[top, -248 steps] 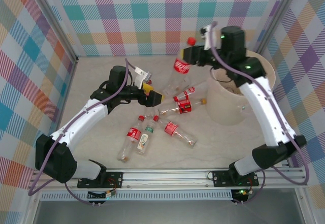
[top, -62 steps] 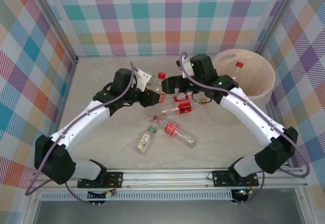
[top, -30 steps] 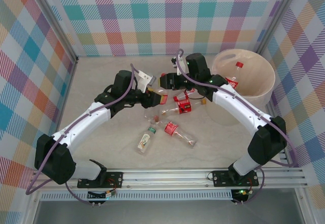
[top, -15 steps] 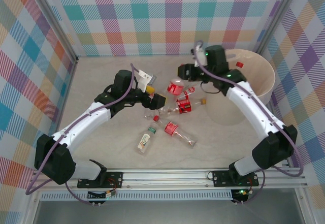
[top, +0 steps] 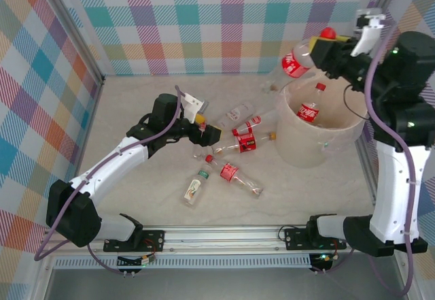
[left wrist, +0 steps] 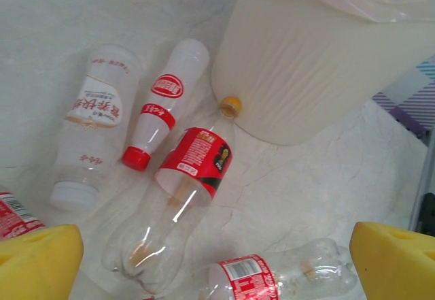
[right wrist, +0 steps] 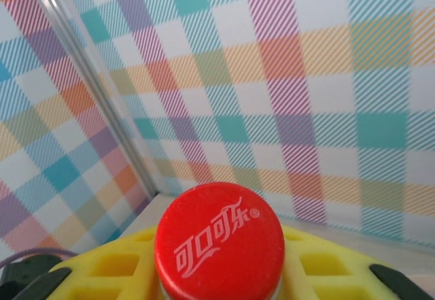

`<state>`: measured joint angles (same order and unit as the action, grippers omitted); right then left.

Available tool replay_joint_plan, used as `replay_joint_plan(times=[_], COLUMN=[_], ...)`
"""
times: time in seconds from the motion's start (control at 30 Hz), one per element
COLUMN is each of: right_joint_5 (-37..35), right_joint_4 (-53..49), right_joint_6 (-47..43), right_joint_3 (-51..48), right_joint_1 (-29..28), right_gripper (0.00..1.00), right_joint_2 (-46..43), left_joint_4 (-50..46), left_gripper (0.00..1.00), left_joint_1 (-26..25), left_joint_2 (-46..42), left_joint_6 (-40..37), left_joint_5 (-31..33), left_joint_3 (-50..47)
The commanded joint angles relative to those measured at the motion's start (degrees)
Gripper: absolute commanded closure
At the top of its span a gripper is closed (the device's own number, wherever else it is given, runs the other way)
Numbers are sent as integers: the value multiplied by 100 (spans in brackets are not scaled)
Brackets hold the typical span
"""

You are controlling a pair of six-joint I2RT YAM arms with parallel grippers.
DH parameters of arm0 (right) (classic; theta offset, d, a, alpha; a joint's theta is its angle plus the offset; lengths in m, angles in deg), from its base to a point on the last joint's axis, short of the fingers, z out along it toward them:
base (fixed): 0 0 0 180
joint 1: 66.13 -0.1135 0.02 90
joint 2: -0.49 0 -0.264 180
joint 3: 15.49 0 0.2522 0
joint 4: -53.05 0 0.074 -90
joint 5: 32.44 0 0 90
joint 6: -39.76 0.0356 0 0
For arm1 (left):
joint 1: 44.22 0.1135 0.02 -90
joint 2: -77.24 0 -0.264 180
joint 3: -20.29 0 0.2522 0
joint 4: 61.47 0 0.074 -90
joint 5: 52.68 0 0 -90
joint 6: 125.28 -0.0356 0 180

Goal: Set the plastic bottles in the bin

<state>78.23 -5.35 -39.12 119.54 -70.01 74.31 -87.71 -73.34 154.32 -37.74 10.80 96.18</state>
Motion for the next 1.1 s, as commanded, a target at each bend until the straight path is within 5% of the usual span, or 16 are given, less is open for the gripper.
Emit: replay_joint_plan(times=[0.0, 0.23, 0.37, 0.83, 1.07], right_joint_5=[-19, 420, 627, 372, -922], right_joint_4=[-753, -861, -782, -264, -467], right_joint_6=[-392, -239, -170, -257, -868], right_joint_3=[373, 391, 105, -1471, -1871], right_joint_1=[481, 1901, 2180, 2036, 1168], right_gripper=[66, 69, 70, 88, 92], right_joint_2=[206, 150, 270, 532, 685], left_joint_4=[-185, -292, -483, -641, -684], left_gripper=[0, 0, 0, 0, 0], left_joint_1=[-41, -41, -45, -100, -120], left_joint_2=[31, -26, 13, 106, 226], left_joint_6=[-175, -303, -330, -483, -541], left_joint_5=[382, 674, 681, 912, 986], left_joint_3=[102, 142, 150, 183, 177])
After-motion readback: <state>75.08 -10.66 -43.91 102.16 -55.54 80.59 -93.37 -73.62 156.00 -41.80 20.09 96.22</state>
